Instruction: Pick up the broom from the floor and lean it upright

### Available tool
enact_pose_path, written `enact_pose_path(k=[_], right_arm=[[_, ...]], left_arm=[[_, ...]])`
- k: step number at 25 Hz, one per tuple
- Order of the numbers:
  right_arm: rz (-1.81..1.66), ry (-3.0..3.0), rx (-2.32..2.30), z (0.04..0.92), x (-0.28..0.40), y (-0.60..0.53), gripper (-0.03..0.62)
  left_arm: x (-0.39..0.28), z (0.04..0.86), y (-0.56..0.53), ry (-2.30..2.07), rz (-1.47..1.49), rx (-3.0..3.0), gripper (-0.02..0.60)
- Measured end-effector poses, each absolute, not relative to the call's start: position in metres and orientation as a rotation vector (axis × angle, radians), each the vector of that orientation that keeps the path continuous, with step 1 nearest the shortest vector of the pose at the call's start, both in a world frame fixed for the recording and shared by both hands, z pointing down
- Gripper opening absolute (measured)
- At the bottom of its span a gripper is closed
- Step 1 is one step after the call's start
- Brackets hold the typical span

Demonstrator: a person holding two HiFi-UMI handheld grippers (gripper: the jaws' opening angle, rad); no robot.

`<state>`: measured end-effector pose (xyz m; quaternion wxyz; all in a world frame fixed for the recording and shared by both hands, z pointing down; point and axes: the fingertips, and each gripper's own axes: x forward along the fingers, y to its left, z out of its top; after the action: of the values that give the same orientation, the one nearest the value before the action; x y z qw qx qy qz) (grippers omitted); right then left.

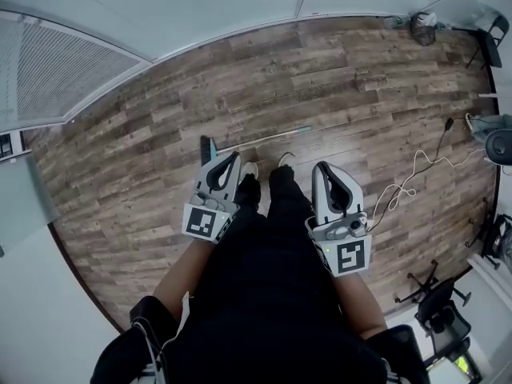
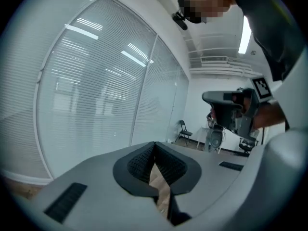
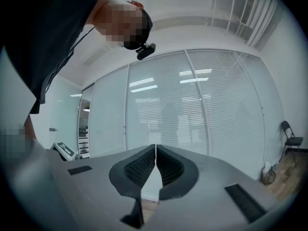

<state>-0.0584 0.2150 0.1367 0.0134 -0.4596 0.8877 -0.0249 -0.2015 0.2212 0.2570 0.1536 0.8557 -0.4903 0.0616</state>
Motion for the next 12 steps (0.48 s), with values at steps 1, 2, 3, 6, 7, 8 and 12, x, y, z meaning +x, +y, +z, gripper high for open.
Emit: enact_pose_path(k=[1, 2, 3, 6, 7, 8, 12], right_arm=[[-0.038, 2.797, -1.38, 0.137, -0.062, 0.206, 0.021], [-0.015, 2.822, -1.336, 0.14, -0.065, 0.196, 0.02], [-0.011, 2.836, -1.305, 0.144, -0.066, 0.186, 0.02], [-0.033, 2.826, -1.277, 0.164, -0.068, 0.154, 0.021], [-0.043, 2.815, -1.283, 0.174, -0.068, 0.144, 0.02], [-0.065, 2.801, -1.298, 0.186, -0.069, 0.136, 0.021], [-0.147, 2.753, -1.353, 0.236, -0.073, 0.112, 0.021]], left_arm=[[-0.194, 0.271, 0.221, -1.371, 0.22, 2.471, 0.02], [-0.187, 0.286, 0.219, -1.331, 0.257, 2.483, 0.02], [-0.182, 0.302, 0.215, -1.301, 0.284, 2.492, 0.02], [-0.175, 0.353, 0.201, -1.283, 0.374, 2.521, 0.02], [-0.176, 0.372, 0.198, -1.291, 0.42, 2.523, 0.02], [-0.178, 0.393, 0.197, -1.296, 0.473, 2.519, 0.02], [-0.182, 0.486, 0.209, -1.209, 0.617, 2.461, 0.021]])
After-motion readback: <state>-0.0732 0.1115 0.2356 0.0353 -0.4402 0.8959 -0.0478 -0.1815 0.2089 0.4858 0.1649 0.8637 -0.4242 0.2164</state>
